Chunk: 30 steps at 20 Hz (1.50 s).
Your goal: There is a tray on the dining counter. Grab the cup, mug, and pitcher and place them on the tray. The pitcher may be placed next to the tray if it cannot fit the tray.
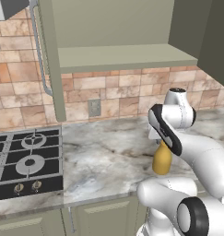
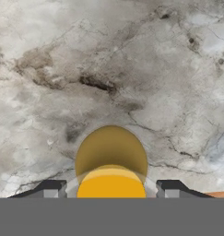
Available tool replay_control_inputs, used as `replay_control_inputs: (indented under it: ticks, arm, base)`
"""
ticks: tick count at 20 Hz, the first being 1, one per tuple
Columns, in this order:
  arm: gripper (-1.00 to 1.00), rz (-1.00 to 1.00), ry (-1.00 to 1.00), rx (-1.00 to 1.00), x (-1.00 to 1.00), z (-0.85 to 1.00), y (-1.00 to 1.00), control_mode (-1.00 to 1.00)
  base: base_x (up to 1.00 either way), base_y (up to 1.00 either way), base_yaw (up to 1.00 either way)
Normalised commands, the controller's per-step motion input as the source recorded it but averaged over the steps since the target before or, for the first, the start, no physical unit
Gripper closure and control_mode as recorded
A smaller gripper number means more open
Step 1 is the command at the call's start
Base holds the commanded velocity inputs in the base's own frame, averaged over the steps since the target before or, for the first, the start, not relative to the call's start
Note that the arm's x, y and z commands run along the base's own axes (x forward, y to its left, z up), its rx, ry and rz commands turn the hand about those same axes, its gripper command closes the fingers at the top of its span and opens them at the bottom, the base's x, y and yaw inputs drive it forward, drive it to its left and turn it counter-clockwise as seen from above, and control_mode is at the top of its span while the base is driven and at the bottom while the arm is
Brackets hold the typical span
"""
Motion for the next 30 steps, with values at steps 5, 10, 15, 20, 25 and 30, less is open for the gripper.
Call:
replay_control_inputs:
  ticks: [5,10,15,20,25,30]
  arm:
    - [1.00,0.00,0.00,0.00,0.00,0.00,0.00,-1.00]
    - [1.00,0.00,0.00,0.00,0.00,0.00,0.00,-1.00]
    - [1.00,0.00,0.02,0.00,0.00,0.21,0.00,-1.00]
    - [1.00,0.00,0.00,0.00,-0.10,0.38,0.00,-1.00]
    - [1.00,0.04,0.02,0.00,-0.14,0.50,0.09,-1.00]
    - [1.00,0.03,0.00,0.00,-0.26,0.39,0.02,-1.00]
  base:
    - [0.00,0.00,0.00]
    - [0.00,0.00,0.00]
    - [0.00,0.00,0.00]
    - [0.00,0.00,0.00]
    - [0.00,0.00,0.00]
    - [0.00,0.00,0.00]
